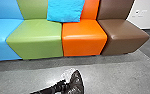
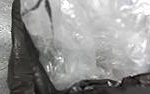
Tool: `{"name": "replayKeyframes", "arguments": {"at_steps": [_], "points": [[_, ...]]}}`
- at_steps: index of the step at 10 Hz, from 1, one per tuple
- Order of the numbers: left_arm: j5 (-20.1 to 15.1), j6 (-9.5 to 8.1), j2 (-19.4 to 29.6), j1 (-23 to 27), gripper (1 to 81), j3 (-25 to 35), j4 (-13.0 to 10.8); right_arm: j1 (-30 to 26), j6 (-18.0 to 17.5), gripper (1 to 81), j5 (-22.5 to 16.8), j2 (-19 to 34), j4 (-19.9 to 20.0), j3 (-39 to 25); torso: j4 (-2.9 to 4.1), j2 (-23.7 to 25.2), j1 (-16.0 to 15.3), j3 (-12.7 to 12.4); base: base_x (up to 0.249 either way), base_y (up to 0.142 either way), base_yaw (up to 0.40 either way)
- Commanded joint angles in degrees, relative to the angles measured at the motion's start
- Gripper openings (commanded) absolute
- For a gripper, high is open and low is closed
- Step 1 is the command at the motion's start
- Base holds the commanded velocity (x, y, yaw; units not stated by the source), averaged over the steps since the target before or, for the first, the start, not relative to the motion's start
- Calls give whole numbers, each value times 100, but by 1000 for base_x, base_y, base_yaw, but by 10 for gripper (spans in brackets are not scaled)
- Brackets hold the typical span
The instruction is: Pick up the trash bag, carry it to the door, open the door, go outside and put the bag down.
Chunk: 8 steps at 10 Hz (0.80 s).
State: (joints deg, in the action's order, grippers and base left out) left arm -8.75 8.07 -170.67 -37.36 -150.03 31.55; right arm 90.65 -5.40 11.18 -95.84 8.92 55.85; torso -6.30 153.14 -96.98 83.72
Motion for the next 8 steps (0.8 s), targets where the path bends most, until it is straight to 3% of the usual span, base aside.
{"name": "replayKeyframes", "arguments": {"at_steps": [1, 8], "points": [[-733, 2, 59, 102, 10, -97, -88, -86, 13, 811, -476, 335, 22, -154, 0, 0, 0, 0, 0, 0, 0], [-733, 10, 68, 49, 10, -88, -88, -86, 13, 811, -476, 326, 22, -136, -2, 0, 0, 0, 0, 0, 0]]}}
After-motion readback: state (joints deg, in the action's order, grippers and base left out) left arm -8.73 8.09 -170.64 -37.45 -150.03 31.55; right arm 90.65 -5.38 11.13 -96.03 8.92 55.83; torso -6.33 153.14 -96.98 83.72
